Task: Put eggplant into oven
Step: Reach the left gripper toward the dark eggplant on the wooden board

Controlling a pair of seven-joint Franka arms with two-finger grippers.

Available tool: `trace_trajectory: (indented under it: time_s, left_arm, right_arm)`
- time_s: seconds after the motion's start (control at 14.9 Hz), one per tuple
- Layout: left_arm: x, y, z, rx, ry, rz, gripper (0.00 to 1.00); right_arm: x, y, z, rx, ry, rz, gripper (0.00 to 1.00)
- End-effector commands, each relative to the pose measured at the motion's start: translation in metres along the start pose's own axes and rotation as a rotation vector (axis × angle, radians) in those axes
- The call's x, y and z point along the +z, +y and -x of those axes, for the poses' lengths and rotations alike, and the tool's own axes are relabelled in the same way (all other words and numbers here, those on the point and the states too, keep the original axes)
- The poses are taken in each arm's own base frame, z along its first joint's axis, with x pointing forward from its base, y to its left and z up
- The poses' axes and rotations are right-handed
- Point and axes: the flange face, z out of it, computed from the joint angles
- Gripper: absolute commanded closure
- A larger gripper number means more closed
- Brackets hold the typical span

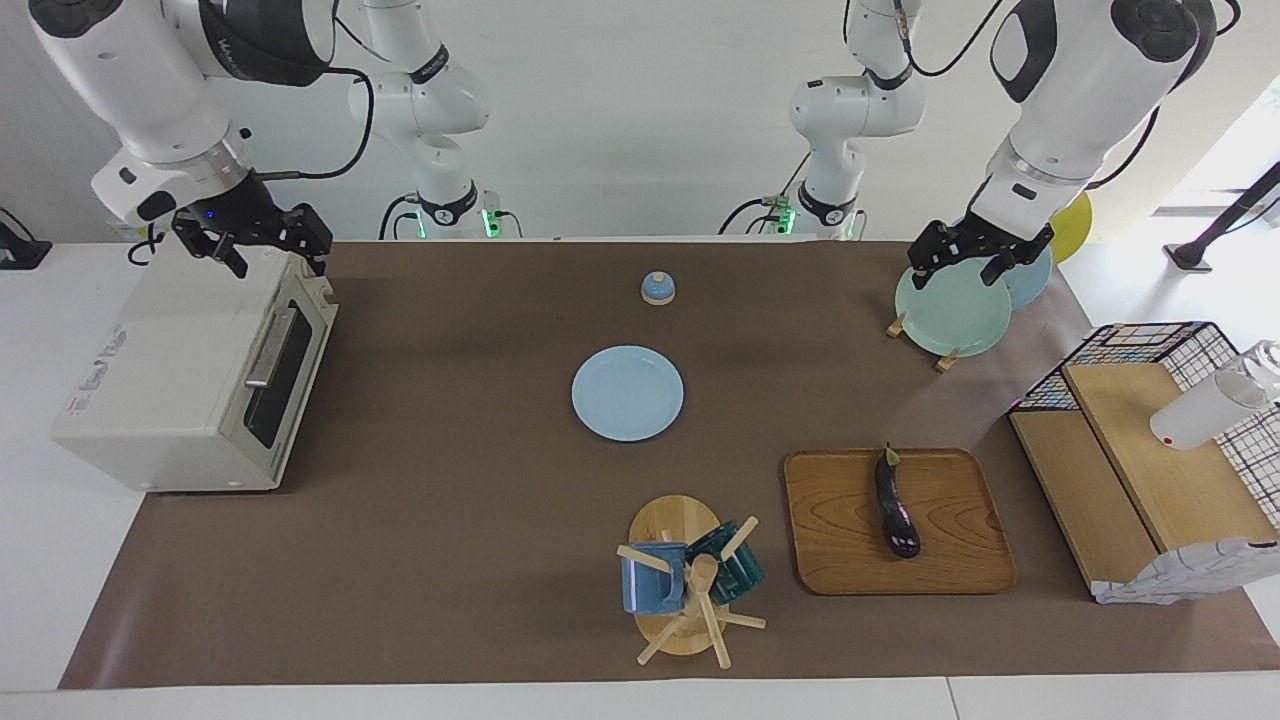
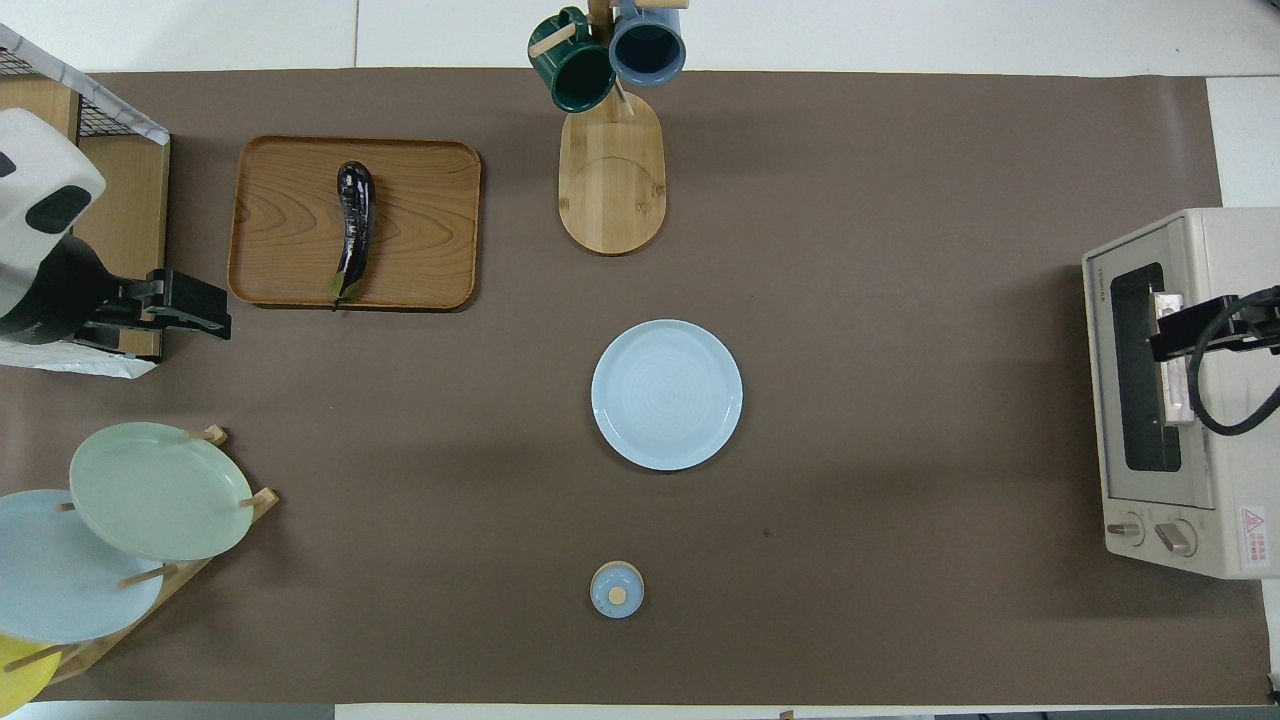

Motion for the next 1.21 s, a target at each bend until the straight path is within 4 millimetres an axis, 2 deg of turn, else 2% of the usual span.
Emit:
trace_trajectory:
  time_s: [0.0, 0.47, 0.61, 0.74, 0.81, 0.87, 0.94, 1.01, 1.14]
  left_arm:
    - [0.000, 0.001, 0.005, -0.004, 0.010, -0.008, 0.00]
    - [-0.003, 0.001, 0.002, -0.006, 0.038, -0.004, 0.00]
    - [-0.005, 0.001, -0.005, -0.011, 0.094, 0.004, 0.00]
    - [0.003, 0.002, -0.012, -0.007, 0.091, 0.005, 0.00]
    - [0.007, 0.003, -0.018, -0.007, 0.091, 0.012, 0.00]
    - [0.014, 0.004, -0.027, -0.013, 0.098, 0.036, 0.00]
    - [0.018, 0.005, -0.035, -0.015, 0.100, 0.053, 0.00]
    - [0.032, 0.006, -0.049, -0.015, 0.082, 0.053, 0.00]
    - [0.067, 0.008, -0.081, -0.013, 0.053, 0.054, 0.00]
  right_arm:
    - [-0.002, 0.002, 0.003, 0.019, 0.002, -0.017, 0.00]
    - [-0.003, -0.001, 0.004, 0.012, -0.002, -0.017, 0.00]
    - [-0.002, -0.001, 0.006, 0.006, -0.013, -0.018, 0.00]
    - [0.001, 0.001, 0.005, 0.016, -0.012, -0.018, 0.00]
    - [0.005, -0.001, 0.002, 0.005, 0.016, -0.016, 0.18]
    - [0.010, 0.000, 0.002, 0.003, 0.043, -0.014, 0.51]
    - [0.014, 0.002, 0.001, 0.001, 0.066, -0.012, 0.80]
    - [0.018, -0.001, -0.001, 0.002, 0.097, -0.008, 1.00]
    - [0.030, 0.005, 0.003, -0.004, 0.096, -0.004, 1.00]
